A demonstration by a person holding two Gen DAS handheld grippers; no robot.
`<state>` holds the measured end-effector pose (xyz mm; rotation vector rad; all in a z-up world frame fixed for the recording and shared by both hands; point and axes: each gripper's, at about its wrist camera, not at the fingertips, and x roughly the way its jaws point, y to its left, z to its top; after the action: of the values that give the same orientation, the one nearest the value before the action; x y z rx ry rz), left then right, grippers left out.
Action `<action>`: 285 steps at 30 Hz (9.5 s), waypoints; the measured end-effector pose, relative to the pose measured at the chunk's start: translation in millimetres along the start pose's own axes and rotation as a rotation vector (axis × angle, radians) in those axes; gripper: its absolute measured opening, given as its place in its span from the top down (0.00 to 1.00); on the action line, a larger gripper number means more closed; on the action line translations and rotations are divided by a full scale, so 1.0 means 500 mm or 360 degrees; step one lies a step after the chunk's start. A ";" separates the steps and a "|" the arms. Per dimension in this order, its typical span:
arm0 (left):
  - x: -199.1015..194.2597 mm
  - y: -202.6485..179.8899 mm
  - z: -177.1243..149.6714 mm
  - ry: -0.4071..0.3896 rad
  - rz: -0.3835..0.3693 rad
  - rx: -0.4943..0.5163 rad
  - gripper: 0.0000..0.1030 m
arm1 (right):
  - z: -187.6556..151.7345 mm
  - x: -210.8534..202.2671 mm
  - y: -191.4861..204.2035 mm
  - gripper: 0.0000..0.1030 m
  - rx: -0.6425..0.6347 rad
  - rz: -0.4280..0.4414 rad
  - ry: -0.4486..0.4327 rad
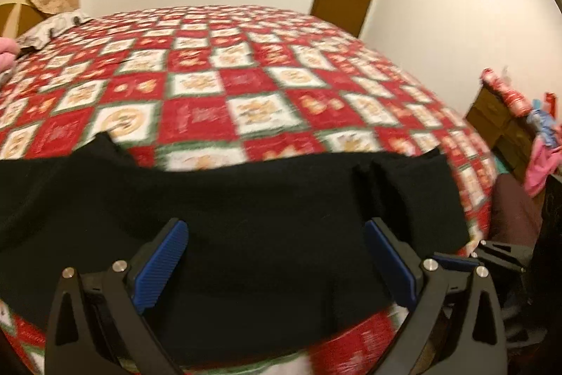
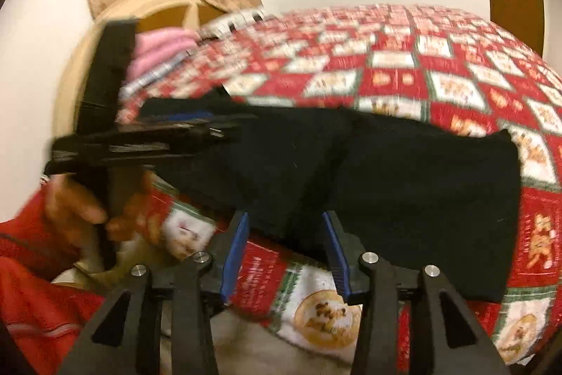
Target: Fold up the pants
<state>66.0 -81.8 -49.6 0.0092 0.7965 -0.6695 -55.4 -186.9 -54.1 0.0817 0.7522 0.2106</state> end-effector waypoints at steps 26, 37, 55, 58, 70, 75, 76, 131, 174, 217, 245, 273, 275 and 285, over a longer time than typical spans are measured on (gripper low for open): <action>0.131 -0.112 0.047 0.0104 -0.0372 -0.0127 0.83 | -0.056 -0.117 -0.268 0.55 0.0868 -0.0530 -0.0306; 0.084 -0.153 0.043 -0.0059 -0.0352 0.0123 0.84 | -0.059 -0.117 -0.267 0.55 0.0864 -0.0535 -0.0293; 0.114 -0.052 0.045 0.0151 -0.0120 0.0014 0.83 | -0.036 -0.099 -0.248 0.55 0.0794 -0.0498 -0.0295; 0.119 -0.047 0.031 0.0133 -0.0118 -0.0013 0.78 | 0.003 -0.098 -0.228 0.55 0.0699 -0.0460 -0.0355; 0.017 -0.069 0.070 -0.0090 0.0026 0.0097 0.39 | 0.070 0.089 -0.252 0.77 0.0653 -0.0292 -0.0189; 0.048 -0.121 0.035 0.0026 -0.0050 0.0246 0.39 | 0.055 -0.018 -0.287 0.73 0.0883 0.0072 -0.0307; 0.055 -0.127 0.026 0.0055 -0.0066 0.0259 0.39 | 0.045 -0.058 -0.290 0.73 0.0870 0.0036 -0.0352; -0.274 0.480 -0.142 -0.0369 0.0890 -0.0955 0.16 | 0.050 0.002 0.002 0.50 0.0374 -0.0420 -0.0289; -0.248 0.596 -0.166 -0.0488 0.0709 -0.1179 0.56 | 0.016 0.047 0.024 0.50 0.0585 -0.0263 -0.0121; 0.011 -0.178 -0.059 -0.0091 -0.0425 0.0391 0.40 | 0.021 -0.034 -0.205 0.43 0.0964 0.0108 -0.0262; -0.088 0.135 -0.031 -0.0219 0.0040 -0.0387 0.22 | 0.096 0.079 -0.069 0.81 0.0395 -0.0088 -0.0141; -0.082 0.077 0.011 -0.0255 0.0221 -0.0125 0.22 | 0.057 -0.103 -0.124 0.70 0.0257 -0.0505 -0.0341; -0.072 0.053 0.030 -0.0261 0.0186 -0.0077 0.22 | 0.077 -0.082 -0.092 0.70 0.0202 -0.0389 -0.0326; 0.085 -0.008 0.055 0.0002 0.0086 -0.0014 0.20 | 0.034 0.078 -0.147 0.70 0.0479 -0.0245 -0.0058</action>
<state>103.3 -115.3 -57.0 0.0231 0.7975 -0.6151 -4.5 -250.0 -78.9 0.3114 0.7463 -0.0517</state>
